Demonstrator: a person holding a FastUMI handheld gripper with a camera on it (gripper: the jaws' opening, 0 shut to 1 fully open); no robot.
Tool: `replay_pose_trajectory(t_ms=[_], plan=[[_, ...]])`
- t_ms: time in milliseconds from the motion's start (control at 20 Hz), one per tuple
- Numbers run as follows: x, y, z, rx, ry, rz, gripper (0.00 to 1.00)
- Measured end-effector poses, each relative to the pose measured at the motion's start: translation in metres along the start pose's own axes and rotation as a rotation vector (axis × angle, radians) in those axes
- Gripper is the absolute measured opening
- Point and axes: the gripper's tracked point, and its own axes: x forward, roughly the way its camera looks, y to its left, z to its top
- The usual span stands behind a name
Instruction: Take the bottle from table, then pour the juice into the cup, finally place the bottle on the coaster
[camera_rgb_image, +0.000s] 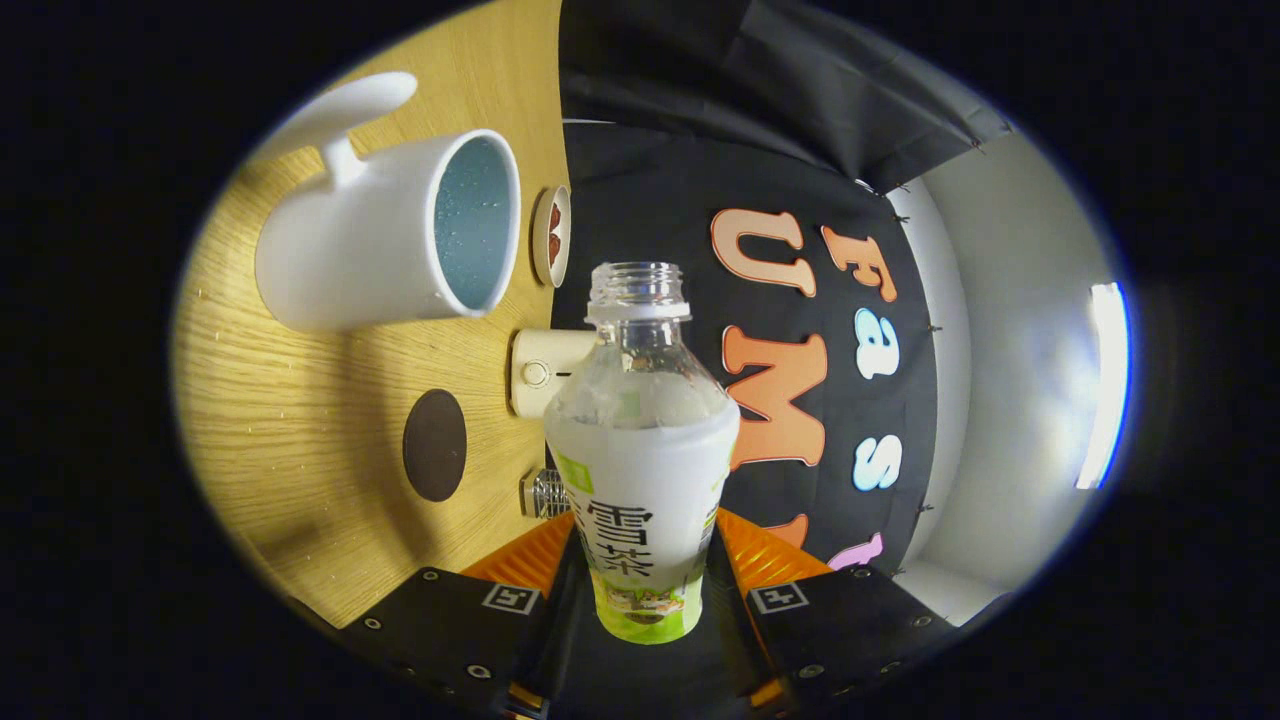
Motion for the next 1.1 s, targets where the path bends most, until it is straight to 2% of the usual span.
replay_pose_trajectory(t_ms=[200, 1100], plan=[[0.004, 0.000, 0.002, -0.054, -0.015, -0.020, 0.62], [0.016, -0.021, -0.005, -0.150, -0.036, -0.067, 0.61]])
